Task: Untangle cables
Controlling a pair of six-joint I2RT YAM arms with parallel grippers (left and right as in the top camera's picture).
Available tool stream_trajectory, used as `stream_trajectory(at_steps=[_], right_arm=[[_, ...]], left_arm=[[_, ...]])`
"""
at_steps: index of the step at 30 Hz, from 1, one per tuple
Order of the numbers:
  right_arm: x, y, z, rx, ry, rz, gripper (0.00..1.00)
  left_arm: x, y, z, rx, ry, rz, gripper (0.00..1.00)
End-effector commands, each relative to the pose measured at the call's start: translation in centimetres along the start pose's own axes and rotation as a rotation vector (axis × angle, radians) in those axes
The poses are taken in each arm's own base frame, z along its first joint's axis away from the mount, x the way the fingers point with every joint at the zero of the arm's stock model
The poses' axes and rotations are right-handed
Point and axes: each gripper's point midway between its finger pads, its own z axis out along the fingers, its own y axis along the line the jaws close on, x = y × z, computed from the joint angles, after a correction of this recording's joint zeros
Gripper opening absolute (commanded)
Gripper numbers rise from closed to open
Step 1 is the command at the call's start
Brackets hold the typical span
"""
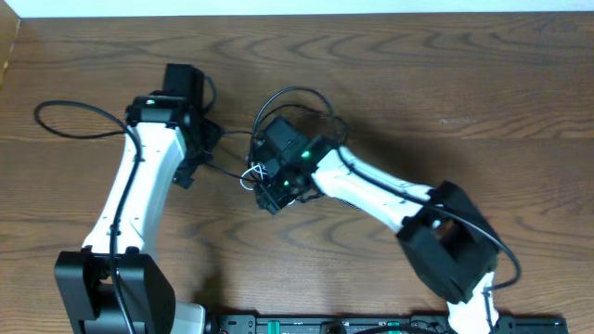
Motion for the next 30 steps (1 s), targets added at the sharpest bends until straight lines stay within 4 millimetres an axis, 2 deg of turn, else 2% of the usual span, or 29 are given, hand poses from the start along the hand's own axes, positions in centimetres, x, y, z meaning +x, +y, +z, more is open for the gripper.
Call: stream_trajectory(at_steps=[1,4,5,8,10,13,14,19,30], right_arm=[[0.2,0.2,2.4,-0.020,0.015,0.016,0.61],[0.1,-0.3,3.8,0.001,0.010,0.008,0.56],[0.1,-0.8,4.1,0.023,0.007,0.007,0.51],[-0.1,-2.1,4.1,0.107,-0.010,0.004,0.43],[-0.3,-2.8,4.0,0.148,-0.019,0.002,0.32],[-0.3,-3.2,4.0,0.175,-0.022,0.003,0.10],[-0.3,-3.2,3.9,0.175,-0.022,0.004,0.06],[-0.4,-2.7,3.1,0.164,-0.016,0.005,0.04],[-3.4,0.6,-4.9,0.134,-0.154,-0.025,0.01]], left_arm=[[-0.4,0.7,0.4,0.005,0.056,0.010,0.87],[-0.9,1.4,0.5,-0.012,0.060,-0.003,0.87],[-1.0,1.6,0.5,-0.017,0.062,-0.007,0.87],[-1.2,1.8,0.6,-0.022,0.060,-0.007,0.87],[-1.2,1.8,0.6,-0.021,0.060,-0.007,0.87],[-1.2,1.8,0.6,-0.021,0.060,-0.007,0.87],[-1.2,1.8,0.6,-0.021,0.060,-0.007,0.87],[-1.2,1.8,0.6,-0.021,0.060,-0.007,0.87],[-1.2,1.8,0.6,-0.022,0.060,-0.006,0.87]])
